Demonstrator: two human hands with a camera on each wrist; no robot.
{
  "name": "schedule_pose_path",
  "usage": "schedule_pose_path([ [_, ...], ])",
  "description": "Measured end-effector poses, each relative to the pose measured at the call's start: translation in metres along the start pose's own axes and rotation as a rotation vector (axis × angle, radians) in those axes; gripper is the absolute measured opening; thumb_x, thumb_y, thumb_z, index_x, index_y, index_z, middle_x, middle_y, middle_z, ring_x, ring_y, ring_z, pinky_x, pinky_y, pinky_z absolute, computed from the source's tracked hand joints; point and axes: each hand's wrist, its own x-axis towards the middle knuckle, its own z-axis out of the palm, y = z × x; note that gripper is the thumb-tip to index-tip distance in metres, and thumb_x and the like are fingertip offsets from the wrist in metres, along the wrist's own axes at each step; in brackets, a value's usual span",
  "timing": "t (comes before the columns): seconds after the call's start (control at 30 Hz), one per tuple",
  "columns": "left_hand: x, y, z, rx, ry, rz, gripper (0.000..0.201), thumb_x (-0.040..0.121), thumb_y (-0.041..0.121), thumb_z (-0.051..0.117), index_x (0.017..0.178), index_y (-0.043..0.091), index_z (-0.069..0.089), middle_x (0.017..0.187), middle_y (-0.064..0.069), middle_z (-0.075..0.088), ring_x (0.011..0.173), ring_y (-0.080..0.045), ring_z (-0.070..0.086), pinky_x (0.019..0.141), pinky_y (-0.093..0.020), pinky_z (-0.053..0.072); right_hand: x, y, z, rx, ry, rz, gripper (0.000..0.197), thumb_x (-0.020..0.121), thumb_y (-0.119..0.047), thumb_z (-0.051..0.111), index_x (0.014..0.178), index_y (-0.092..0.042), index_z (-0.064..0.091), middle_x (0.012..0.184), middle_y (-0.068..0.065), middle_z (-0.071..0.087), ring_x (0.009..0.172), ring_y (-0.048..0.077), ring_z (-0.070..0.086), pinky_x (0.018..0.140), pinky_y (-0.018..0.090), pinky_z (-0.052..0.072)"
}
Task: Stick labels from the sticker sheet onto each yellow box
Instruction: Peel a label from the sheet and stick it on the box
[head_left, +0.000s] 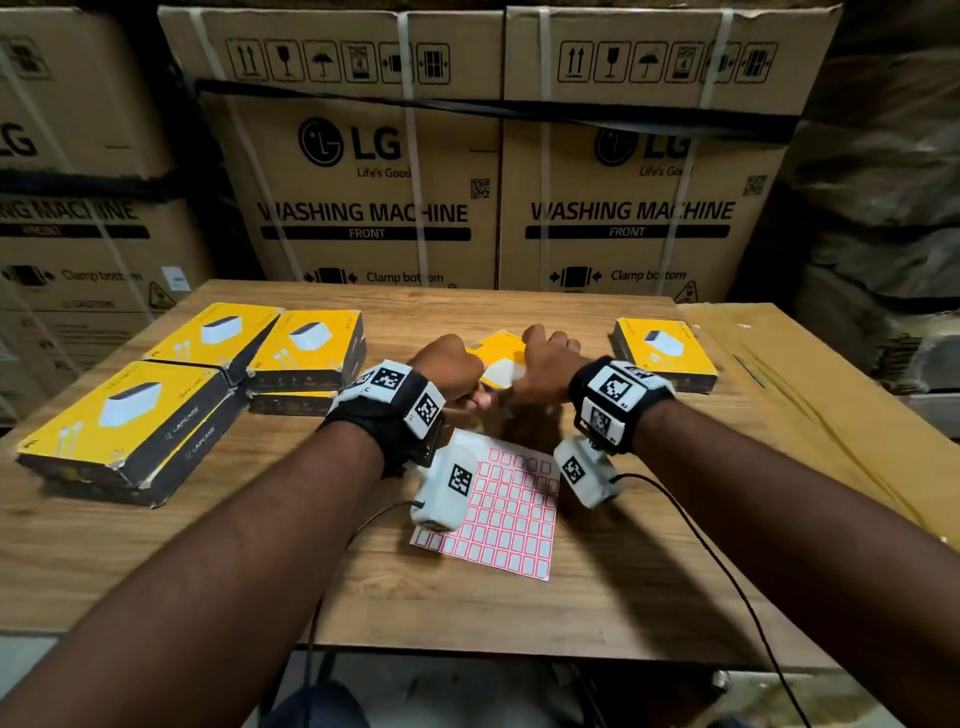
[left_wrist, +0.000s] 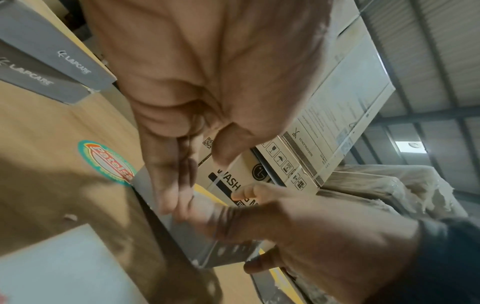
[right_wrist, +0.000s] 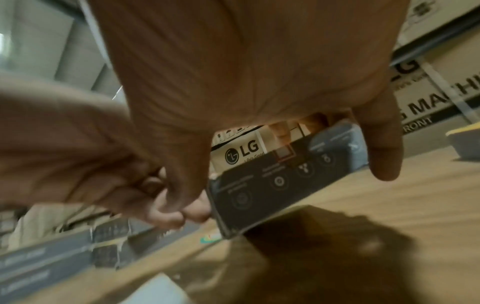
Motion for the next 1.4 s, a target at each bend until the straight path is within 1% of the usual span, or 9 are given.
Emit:
schedule_pose_path([
  [0.1,0.003,-0.005,-0.003,-0.074,-0.035,-0.027,0.028,0.098,0.017,0.05,0.084,-0.005,0.058,0.098,-0.024,0.072,0.081,-0.03,0.066,0.088,-0.051,0.055,0.0,0.001,0.009,0.019,0.042,0.023,0.107,0.057,-0.063,0.08,0.134,-0.008,0.029,0.132,0.019,0.041,0.124,0.037,0.039,0.099,0.049,0.042],
  [0.33,0.015,-0.03,-0.043,0.342,0.297,0.02,0.066,0.087,0.061,0.056,0.131,0.011,0.054,0.134,-0.013,0.055,0.124,-0.033,0.052,0.099,-0.037,0.043,-0.005,0.02,-0.014,0.367,-0.1,-0.199,0.095,0.065,-0.04,0.086,0.136,-0.016,0.028,0.128,0.004,0.046,0.111,0.021,0.05,0.083,0.027,0.043],
  [0.43,0.013,-0.035,-0.052,0.051,0.106,-0.014,0.052,0.093,0.053,0.054,0.121,0.01,0.061,0.12,-0.01,0.063,0.109,-0.029,0.059,0.093,-0.035,0.046,-0.009,0.022,-0.021,0.396,-0.132,-0.298,0.09,0.064,-0.034,0.088,0.132,-0.019,0.032,0.128,-0.001,0.044,0.115,0.016,0.047,0.083,0.019,0.041],
  [0.53,0.008,-0.037,-0.056,-0.119,-0.073,-0.021,0.053,0.096,0.042,0.054,0.137,0.01,0.05,0.14,-0.009,0.053,0.125,-0.027,0.052,0.109,-0.043,0.039,-0.01,0.022,-0.025,0.381,-0.202,-0.349,0.093,0.061,-0.032,0.09,0.132,-0.02,0.03,0.132,-0.002,0.044,0.117,0.014,0.047,0.086,0.017,0.039],
  [0.67,0.002,-0.039,-0.057,-0.275,-0.097,-0.087,0.019,0.094,0.034,0.053,0.098,0.016,0.058,0.072,-0.009,0.054,0.056,-0.025,0.049,0.048,-0.025,0.04,-0.01,0.018,-0.024,0.278,-0.169,-0.33,0.086,0.064,-0.024,0.088,0.132,-0.019,0.036,0.137,-0.002,0.047,0.125,0.015,0.044,0.103,0.03,0.041],
  [0.77,0.002,-0.038,-0.05,-0.385,-0.005,-0.196,0.022,0.092,0.036,0.055,0.089,0.014,0.054,0.063,-0.006,0.054,0.038,-0.014,0.044,0.035,-0.017,0.038,-0.01,0.01,-0.02,0.201,0.065,-0.362,0.065,0.073,-0.017,0.08,0.128,-0.016,0.045,0.132,0.0,0.053,0.123,0.017,0.049,0.092,0.023,0.041],
  [0.93,0.0,-0.021,-0.034,-0.569,0.025,-0.199,0.023,0.093,0.033,0.058,0.1,0.01,0.056,0.077,-0.009,0.06,0.048,-0.012,0.055,0.034,-0.015,0.042,-0.014,-0.002,-0.02,0.205,-0.011,-0.389,0.061,0.076,-0.032,0.08,0.126,-0.018,0.048,0.125,0.001,0.056,0.108,0.016,0.054,0.086,0.028,0.046],
  [1.13,-0.002,-0.009,-0.015,-0.751,-0.073,-0.127,0.032,0.097,0.028,0.057,0.11,-0.001,0.059,0.102,-0.022,0.069,0.079,-0.026,0.07,0.058,-0.03,0.061,-0.013,0.0,-0.014,0.169,-0.003,-0.362,0.071,0.078,-0.047,0.074,0.134,-0.017,0.042,0.131,0.006,0.054,0.109,0.021,0.054,0.086,0.033,0.048],
  [1.4,0.001,-0.026,-0.015,-0.155,-0.127,-0.071,0.036,0.094,0.031,0.06,0.104,-0.002,0.068,0.083,-0.016,0.07,0.071,-0.023,0.062,0.066,-0.031,0.05,-0.013,0.028,-0.008,0.033,0.033,-0.347,0.058,0.066,-0.024,0.087,0.118,-0.019,0.061,0.116,-0.003,0.061,0.106,0.016,0.055,0.087,0.029,0.047],
])
